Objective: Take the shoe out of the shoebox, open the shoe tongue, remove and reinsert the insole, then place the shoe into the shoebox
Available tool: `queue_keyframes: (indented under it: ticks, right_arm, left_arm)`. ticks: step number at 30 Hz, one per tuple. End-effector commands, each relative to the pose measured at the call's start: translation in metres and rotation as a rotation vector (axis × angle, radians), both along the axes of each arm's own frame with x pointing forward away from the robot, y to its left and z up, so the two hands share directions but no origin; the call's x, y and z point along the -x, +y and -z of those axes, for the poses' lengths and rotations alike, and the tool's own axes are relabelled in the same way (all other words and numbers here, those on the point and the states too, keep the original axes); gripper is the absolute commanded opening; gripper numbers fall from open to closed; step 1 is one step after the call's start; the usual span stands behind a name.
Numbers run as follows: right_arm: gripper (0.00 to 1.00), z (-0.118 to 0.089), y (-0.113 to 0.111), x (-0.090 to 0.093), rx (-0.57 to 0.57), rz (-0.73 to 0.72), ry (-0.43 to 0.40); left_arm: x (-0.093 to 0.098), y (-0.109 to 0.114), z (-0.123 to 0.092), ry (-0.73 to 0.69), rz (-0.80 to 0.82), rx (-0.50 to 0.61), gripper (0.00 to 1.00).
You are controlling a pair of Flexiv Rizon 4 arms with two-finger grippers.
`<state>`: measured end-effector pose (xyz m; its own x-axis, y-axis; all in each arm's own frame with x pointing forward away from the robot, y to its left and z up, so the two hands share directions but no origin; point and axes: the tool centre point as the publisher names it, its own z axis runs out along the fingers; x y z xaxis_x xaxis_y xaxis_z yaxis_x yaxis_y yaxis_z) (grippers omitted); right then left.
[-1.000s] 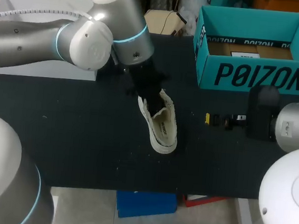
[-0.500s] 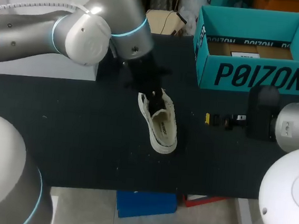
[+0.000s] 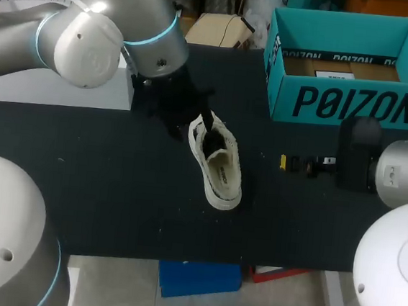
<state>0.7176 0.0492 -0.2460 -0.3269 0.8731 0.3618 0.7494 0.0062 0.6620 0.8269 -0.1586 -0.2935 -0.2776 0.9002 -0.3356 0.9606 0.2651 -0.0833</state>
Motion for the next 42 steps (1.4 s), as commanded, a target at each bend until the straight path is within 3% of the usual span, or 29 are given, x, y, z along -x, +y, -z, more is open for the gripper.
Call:
queue_keyframes:
  ticks: [1, 6, 9, 42]
  right_arm:
    - [1.0, 0.001, 0.0, 0.0, -0.002, -0.002, 0.002]
    - [1.0, 0.001, 0.0, 0.0, -0.002, -0.002, 0.002]
    - [1.0, 0.001, 0.0, 0.0, -0.002, -0.002, 0.002]
    - [1.0, 0.001, 0.0, 0.0, -0.002, -0.002, 0.002]
  left_arm:
    - [0.004, 0.005, 0.001, -0.011, -0.002, 0.009, 0.97]
    - [0.002, 0.004, 0.01, 0.002, 0.002, 0.009, 0.93]
    - [0.001, 0.003, 0.013, 0.008, 0.003, 0.008, 1.0]
    - [0.003, 0.004, 0.013, 0.016, 0.001, 0.016, 1.0]
